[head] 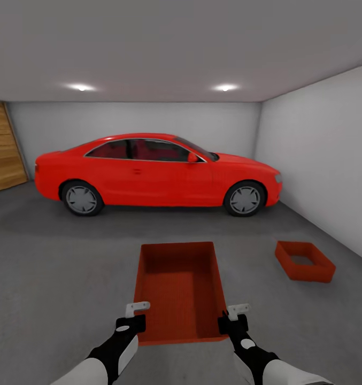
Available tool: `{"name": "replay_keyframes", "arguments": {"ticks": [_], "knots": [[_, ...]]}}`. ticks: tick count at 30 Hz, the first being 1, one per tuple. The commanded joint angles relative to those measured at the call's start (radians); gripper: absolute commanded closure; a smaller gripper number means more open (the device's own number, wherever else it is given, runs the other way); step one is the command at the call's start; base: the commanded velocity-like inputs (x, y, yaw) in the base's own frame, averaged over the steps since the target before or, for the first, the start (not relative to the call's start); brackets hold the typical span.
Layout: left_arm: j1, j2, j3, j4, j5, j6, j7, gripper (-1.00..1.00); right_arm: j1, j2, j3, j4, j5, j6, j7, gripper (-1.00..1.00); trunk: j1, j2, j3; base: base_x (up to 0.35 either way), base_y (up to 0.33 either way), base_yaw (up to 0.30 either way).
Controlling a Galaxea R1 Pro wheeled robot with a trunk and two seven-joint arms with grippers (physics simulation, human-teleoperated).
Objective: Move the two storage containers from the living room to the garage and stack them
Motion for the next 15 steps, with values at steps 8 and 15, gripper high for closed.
{"name": "replay_keyframes", "arguments": {"ticks": [8, 15], "knots": [[0.0, 0.003, 0.007, -0.005, -0.014, -0.028, 0.023, 1.0, -0.001, -0.001, -0.059, 0.003, -0.002, -0.001, -0.011, 1.0, 0.001, -0.001, -0.001, 0.321, 0.136, -0.278], [0.0, 0.003, 0.007, -0.005, -0.014, -0.028, 0.023, 1.0, -0.001, -0.002, -0.059, 0.003, -0.002, -0.001, -0.011, 1.0, 0.001, -0.001, -0.001, 0.316, 0.182, -0.285]]}}
